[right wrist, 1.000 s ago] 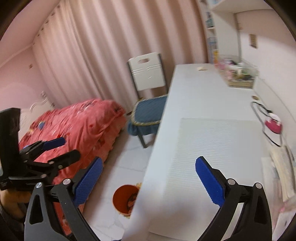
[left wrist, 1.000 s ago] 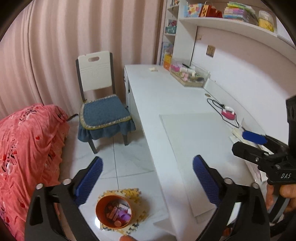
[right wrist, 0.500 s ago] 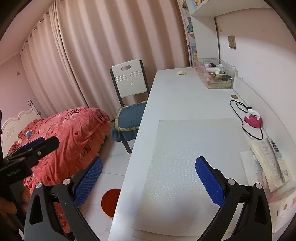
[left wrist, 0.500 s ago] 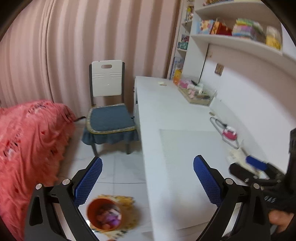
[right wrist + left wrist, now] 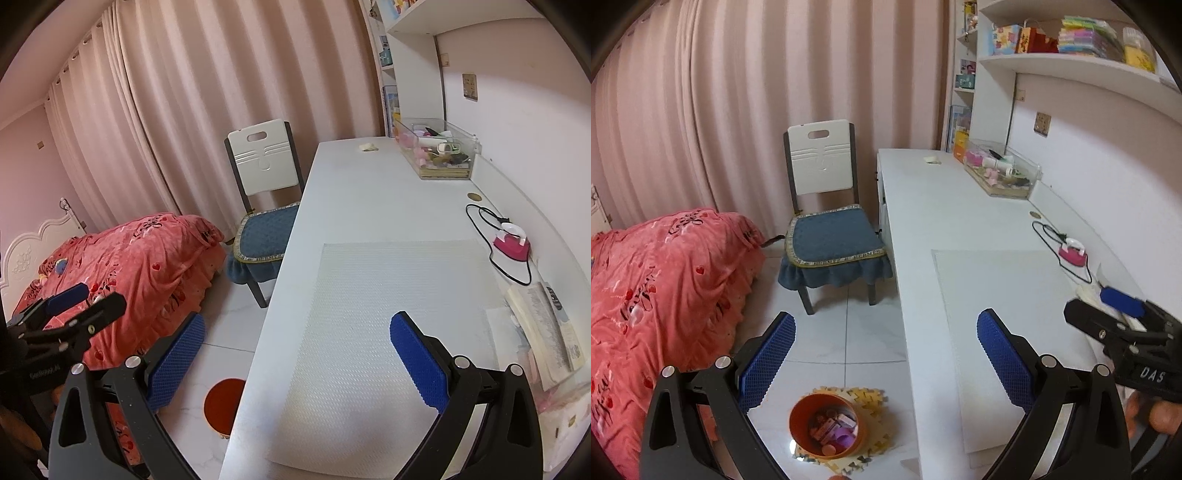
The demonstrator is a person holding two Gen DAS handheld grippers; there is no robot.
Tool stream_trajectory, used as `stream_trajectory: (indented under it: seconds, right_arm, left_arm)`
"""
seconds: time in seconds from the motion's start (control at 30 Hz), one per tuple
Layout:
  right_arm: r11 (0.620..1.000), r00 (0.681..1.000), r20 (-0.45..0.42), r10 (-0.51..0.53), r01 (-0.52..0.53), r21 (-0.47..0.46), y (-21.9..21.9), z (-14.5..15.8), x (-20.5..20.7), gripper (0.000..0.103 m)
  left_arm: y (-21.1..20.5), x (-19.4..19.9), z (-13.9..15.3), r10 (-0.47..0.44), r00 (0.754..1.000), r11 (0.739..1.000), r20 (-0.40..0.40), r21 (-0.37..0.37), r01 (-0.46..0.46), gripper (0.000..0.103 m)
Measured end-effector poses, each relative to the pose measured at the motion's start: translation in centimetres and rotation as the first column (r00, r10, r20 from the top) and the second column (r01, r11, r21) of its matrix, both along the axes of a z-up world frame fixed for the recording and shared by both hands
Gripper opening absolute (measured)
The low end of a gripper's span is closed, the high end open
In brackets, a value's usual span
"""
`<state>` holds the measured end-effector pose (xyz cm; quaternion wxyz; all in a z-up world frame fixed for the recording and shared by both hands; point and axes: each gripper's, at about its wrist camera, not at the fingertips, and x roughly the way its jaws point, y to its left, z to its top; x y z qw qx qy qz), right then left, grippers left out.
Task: Collect trash
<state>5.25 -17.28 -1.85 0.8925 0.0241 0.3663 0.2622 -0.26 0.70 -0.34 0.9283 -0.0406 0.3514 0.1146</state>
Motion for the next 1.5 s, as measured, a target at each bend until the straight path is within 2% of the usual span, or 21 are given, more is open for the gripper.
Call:
stream_trajectory:
  seconds: [0.3,1.5]
  right_arm:
    - [1.0,1.0,-0.006,0.019,-0.019,-0.004,0.5,-0.3,0.0,0.098]
    - [0.999,0.998,-0.039,0.044,-0.044,-0.01,1.5,-1.3,1.0,0.098]
  left_arm:
    - [-0.1,-0.1,-0.5,-0.016,0.999,1.0,-0.031,0.022,0.017,0.097]
    - [0.5,0.1,-1.7,-0.059,0.996,0.998,-0.067,-0.009,0.058,0.097]
